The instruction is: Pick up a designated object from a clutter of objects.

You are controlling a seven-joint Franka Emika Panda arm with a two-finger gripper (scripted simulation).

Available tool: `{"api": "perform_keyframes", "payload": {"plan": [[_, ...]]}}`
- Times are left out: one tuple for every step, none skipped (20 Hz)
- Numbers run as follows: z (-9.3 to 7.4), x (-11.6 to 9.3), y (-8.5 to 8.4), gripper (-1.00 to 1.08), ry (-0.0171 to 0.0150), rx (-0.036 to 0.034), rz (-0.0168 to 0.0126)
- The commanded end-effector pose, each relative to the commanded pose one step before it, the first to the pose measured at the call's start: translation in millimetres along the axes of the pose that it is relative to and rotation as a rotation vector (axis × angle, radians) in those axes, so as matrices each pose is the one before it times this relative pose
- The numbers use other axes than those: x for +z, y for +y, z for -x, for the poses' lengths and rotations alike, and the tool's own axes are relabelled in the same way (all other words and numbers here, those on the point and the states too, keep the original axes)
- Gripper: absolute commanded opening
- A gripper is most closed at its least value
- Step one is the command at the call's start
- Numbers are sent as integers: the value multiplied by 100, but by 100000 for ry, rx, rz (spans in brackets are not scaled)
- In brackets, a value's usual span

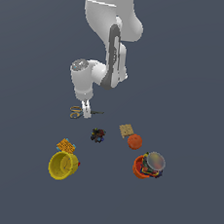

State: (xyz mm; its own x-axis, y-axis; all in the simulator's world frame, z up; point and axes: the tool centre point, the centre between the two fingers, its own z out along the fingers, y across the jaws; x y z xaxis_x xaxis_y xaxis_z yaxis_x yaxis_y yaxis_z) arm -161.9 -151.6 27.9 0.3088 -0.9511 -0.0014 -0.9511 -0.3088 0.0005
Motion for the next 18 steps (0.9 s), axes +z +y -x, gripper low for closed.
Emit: {"api": "perform_keyframes", "payload": {"plan": [[7,822,12,100,-1,131,-58],[9,235,-6,100,0,0,0],[-15,186,13,100,3,67,-16],[4,149,-4,100,0,0,0],[3,107,-3,100,0,0,0],[1,64,-2,100,0,0,0],[0,21,-1,100,0,0,0],[0,0,0,-100,0,0,0],[0,0,0,-100,0,0,0],[0,0,0,-100,0,0,0],[0,0,0,-100,0,0,0],[0,0,0,-100,0,0,0],[0,0,0,-100,0,0,0],[0,0,0,-100,0,0,0],[0,0,0,-100,0,0,0],[0,0,0,-100,0,0,0],[0,0,0,-100,0,0,0],[-8,-57,-59,-100,69,-53,-145]]}}
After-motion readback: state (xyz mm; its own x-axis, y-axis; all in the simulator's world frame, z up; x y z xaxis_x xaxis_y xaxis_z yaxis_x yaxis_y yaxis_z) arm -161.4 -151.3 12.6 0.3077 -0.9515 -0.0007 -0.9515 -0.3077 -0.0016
